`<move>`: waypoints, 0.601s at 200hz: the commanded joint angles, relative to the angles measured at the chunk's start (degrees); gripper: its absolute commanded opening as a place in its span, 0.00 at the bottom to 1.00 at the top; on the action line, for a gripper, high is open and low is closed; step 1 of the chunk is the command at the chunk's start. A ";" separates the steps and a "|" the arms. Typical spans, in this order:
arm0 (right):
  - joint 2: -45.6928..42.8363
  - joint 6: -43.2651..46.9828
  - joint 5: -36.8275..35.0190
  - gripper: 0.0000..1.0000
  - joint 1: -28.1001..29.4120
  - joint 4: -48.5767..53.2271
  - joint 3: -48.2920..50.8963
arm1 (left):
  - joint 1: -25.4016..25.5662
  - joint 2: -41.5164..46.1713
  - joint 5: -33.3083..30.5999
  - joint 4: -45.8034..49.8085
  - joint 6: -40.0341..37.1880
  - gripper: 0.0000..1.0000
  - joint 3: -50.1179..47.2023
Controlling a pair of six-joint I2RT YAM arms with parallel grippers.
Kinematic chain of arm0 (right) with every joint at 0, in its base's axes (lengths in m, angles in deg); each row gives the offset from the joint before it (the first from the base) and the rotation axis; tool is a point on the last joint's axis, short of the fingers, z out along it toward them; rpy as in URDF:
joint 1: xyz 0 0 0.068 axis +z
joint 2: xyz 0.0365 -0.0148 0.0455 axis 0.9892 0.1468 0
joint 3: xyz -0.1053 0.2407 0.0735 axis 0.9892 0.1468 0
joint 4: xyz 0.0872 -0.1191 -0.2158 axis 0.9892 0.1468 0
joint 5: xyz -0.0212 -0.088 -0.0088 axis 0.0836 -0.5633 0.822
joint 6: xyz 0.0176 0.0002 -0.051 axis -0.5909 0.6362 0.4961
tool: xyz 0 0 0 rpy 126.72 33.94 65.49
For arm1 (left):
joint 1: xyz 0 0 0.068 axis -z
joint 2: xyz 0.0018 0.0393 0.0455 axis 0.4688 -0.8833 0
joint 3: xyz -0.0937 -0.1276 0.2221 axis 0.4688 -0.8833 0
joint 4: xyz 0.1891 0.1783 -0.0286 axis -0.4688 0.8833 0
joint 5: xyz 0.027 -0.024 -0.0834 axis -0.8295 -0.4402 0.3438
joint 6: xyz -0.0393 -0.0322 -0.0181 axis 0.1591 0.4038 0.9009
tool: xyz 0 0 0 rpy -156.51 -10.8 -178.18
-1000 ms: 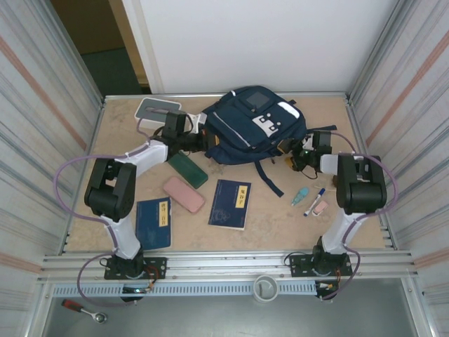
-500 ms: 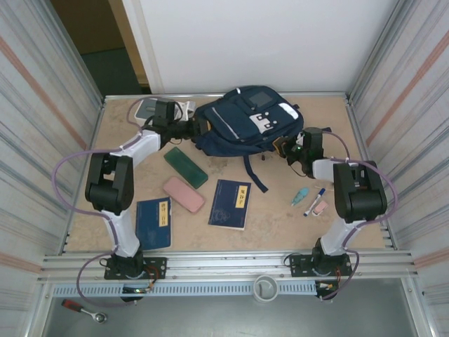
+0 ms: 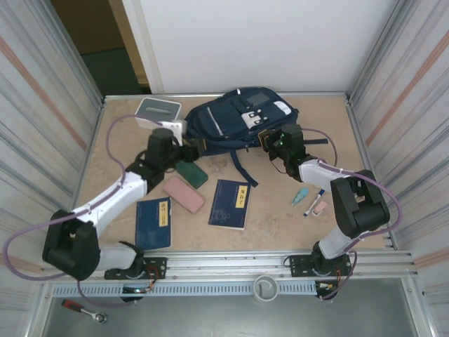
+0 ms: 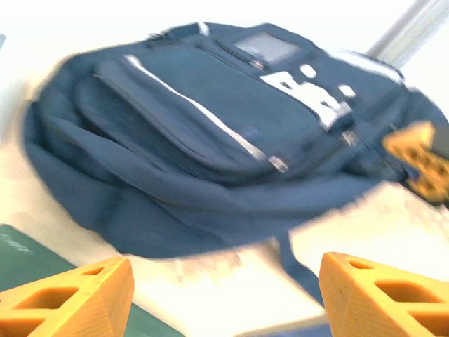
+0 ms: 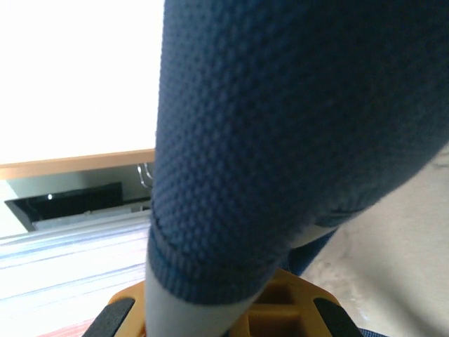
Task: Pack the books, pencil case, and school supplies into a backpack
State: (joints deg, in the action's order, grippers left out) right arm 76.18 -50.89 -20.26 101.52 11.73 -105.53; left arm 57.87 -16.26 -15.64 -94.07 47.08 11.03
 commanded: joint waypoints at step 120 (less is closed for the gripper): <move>-0.01 -2.47 2.72 0.00 2.29 -2.08 -8.20 | 23.78 -31.13 -35.59 -26.61 -18.34 0.54 11.94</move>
State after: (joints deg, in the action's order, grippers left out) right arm 77.17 -52.38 -20.13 103.25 13.20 -110.31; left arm 81.69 -44.92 -43.98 -114.20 33.29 19.00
